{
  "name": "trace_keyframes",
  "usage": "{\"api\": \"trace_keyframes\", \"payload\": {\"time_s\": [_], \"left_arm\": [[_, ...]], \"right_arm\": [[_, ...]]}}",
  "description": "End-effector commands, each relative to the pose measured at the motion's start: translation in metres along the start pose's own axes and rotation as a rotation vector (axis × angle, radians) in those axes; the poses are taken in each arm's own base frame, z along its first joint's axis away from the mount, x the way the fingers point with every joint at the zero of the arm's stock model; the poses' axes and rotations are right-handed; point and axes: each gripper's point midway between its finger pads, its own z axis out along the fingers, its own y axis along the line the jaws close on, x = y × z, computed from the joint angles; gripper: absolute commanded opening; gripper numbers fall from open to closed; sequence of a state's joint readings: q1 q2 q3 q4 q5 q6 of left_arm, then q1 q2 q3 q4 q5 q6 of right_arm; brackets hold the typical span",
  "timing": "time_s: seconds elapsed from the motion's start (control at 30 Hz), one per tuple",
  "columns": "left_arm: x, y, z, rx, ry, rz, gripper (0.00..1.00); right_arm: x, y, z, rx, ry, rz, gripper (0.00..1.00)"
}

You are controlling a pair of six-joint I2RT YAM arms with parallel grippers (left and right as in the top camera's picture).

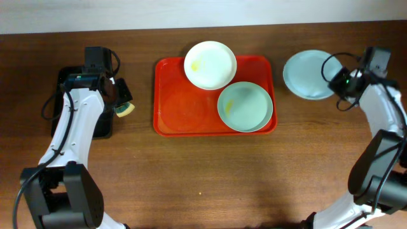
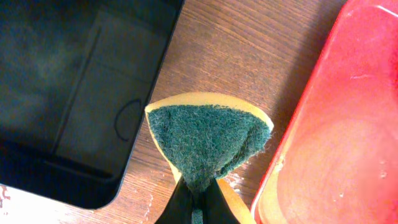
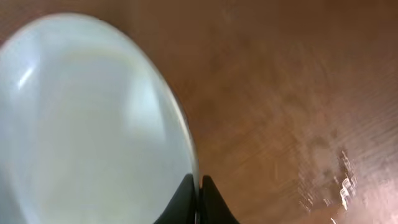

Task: Clean dirty plates on tray and stack at the side
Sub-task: 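Move the blue plate with the right gripper to the table's right side, then grip the cream-white plate rim with the right gripper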

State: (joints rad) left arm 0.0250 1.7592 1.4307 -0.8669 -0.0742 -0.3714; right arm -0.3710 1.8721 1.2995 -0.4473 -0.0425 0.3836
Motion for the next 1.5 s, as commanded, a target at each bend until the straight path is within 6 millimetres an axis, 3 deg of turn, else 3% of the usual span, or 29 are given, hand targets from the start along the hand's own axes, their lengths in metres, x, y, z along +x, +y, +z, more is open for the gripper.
{"api": "trace_keyframes", "payload": {"time_s": [0.0,0.07,0.13,0.2,0.27,0.3,0.33,0.37,0.4,0.47,0.57,0.63,0.73,0.83,0.9,1.0,1.1,1.13,1.23,1.27,1.3,1.37,1.43,1.47], "left_arm": [[-0.007,-0.002,-0.011,0.020,-0.033,-0.014,0.00],[-0.007,-0.003,-0.011,0.021,-0.034,-0.014,0.00],[-0.007,-0.003,-0.011,0.021,-0.034,-0.014,0.00],[-0.008,-0.003,-0.011,0.022,-0.036,-0.015,0.00],[-0.008,-0.003,-0.011,0.023,-0.038,-0.014,0.00],[-0.008,-0.003,-0.011,0.023,-0.037,-0.014,0.00],[-0.008,-0.003,-0.011,0.023,-0.038,-0.014,0.00],[-0.008,-0.003,-0.011,0.023,-0.038,-0.014,0.00],[-0.008,-0.003,-0.011,0.023,-0.038,-0.014,0.00],[-0.008,-0.003,-0.011,0.023,-0.038,-0.014,0.00],[-0.009,-0.003,-0.011,0.024,-0.040,-0.014,0.00],[-0.010,-0.004,-0.011,0.025,-0.044,-0.014,0.00],[-0.010,-0.004,-0.011,0.026,-0.044,-0.015,0.00],[-0.010,-0.004,-0.011,0.026,-0.044,-0.015,0.00],[-0.010,-0.004,-0.011,0.026,-0.044,-0.015,0.00],[-0.010,-0.004,-0.011,0.026,-0.045,-0.015,0.00],[-0.010,-0.004,-0.011,0.026,-0.045,-0.015,0.00],[-0.010,-0.004,-0.011,0.026,-0.047,-0.015,0.00],[-0.011,-0.004,-0.011,0.027,-0.048,-0.015,0.00],[-0.011,-0.004,-0.011,0.027,-0.048,-0.015,0.00],[-0.011,-0.004,-0.011,0.027,-0.048,-0.015,0.00],[-0.011,-0.004,-0.011,0.027,-0.048,-0.015,0.00],[-0.012,-0.005,-0.011,0.028,-0.052,-0.015,0.00],[-0.012,-0.005,-0.011,0.028,-0.052,-0.015,0.00]], "right_arm": [[0.019,-0.017,0.015,0.037,0.000,-0.004,0.05],[0.018,-0.014,0.015,0.030,0.000,-0.007,0.25],[0.021,-0.015,0.009,0.036,0.015,-0.006,0.51],[0.005,-0.006,-0.024,0.011,-0.036,-0.008,0.99],[-0.019,0.030,-0.077,-0.139,-0.152,-0.034,0.99],[-0.025,0.072,-0.108,-0.306,-0.208,-0.089,0.99],[-0.020,0.113,-0.127,-0.437,-0.231,-0.155,0.99],[-0.004,0.155,-0.130,-0.499,-0.247,-0.259,1.00],[0.013,0.182,-0.118,-0.482,-0.257,-0.335,0.95],[0.066,0.221,-0.069,-0.436,-0.165,-0.430,0.99],[0.109,0.262,-0.006,-0.397,0.075,-0.620,0.99],[0.109,0.284,0.005,-0.365,0.099,-0.729,0.99],[0.102,0.317,0.000,-0.431,0.007,-0.756,0.99],[0.111,0.330,0.030,-0.426,-0.041,-0.770,1.00],[0.123,0.328,0.056,-0.371,-0.056,-0.777,0.88],[0.136,0.344,0.057,-0.405,-0.078,-0.795,0.54],[0.143,0.345,0.059,-0.395,-0.071,-0.806,0.42],[0.142,0.340,0.064,-0.369,-0.073,-0.806,0.52],[0.147,0.334,0.074,-0.343,-0.062,-0.809,0.52],[0.148,0.336,0.073,-0.354,-0.056,-0.804,0.45],[0.150,0.336,0.073,-0.362,-0.045,-0.776,0.30],[0.161,0.342,0.069,-0.419,-0.002,-0.785,0.14],[0.182,0.353,0.050,-0.507,0.071,-0.806,0.04],[0.190,0.354,0.037,-0.513,0.101,-0.820,0.04]]}}
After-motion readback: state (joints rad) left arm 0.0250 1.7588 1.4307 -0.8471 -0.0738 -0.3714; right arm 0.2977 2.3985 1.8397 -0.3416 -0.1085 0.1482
